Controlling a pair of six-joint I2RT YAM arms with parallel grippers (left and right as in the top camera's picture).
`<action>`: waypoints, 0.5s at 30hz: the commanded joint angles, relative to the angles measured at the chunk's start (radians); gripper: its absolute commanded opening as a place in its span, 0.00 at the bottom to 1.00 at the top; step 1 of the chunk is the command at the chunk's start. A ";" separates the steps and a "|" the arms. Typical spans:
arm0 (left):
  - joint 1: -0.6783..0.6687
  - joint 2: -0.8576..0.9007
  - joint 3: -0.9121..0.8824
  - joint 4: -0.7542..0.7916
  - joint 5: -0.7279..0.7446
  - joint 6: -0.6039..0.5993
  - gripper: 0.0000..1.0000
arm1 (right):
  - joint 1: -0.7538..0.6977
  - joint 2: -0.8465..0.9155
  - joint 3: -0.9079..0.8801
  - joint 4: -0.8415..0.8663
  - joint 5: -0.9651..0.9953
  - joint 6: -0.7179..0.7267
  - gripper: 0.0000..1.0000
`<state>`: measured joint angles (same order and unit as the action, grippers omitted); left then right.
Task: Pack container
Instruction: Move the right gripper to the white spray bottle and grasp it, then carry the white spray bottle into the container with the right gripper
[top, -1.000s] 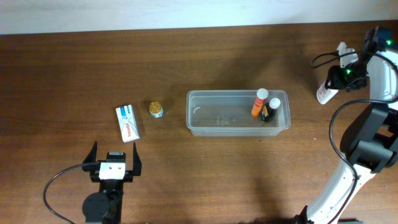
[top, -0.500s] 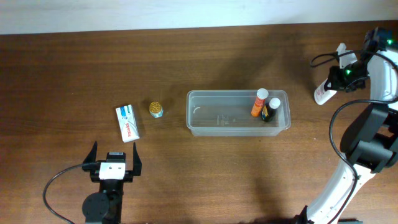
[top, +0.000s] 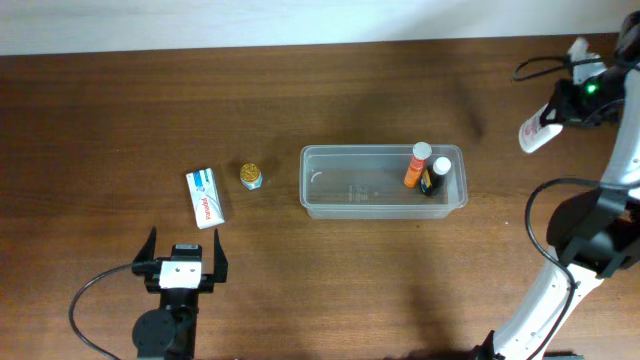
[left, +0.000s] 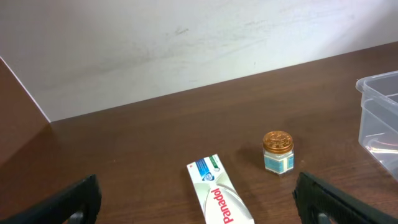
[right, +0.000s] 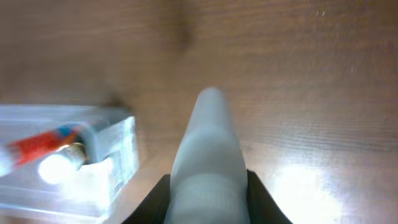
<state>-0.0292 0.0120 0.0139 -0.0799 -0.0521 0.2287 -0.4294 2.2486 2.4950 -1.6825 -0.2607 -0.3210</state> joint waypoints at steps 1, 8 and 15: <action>0.007 -0.006 -0.005 0.000 0.011 0.012 1.00 | 0.006 -0.060 0.128 -0.016 -0.092 0.096 0.18; 0.007 -0.006 -0.005 0.000 0.011 0.012 0.99 | 0.079 -0.234 0.121 -0.016 -0.150 0.156 0.19; 0.007 -0.006 -0.005 0.000 0.011 0.012 0.99 | 0.264 -0.480 -0.096 -0.016 -0.053 0.158 0.19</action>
<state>-0.0292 0.0120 0.0139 -0.0795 -0.0521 0.2287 -0.2329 1.8759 2.4786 -1.6924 -0.3485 -0.1772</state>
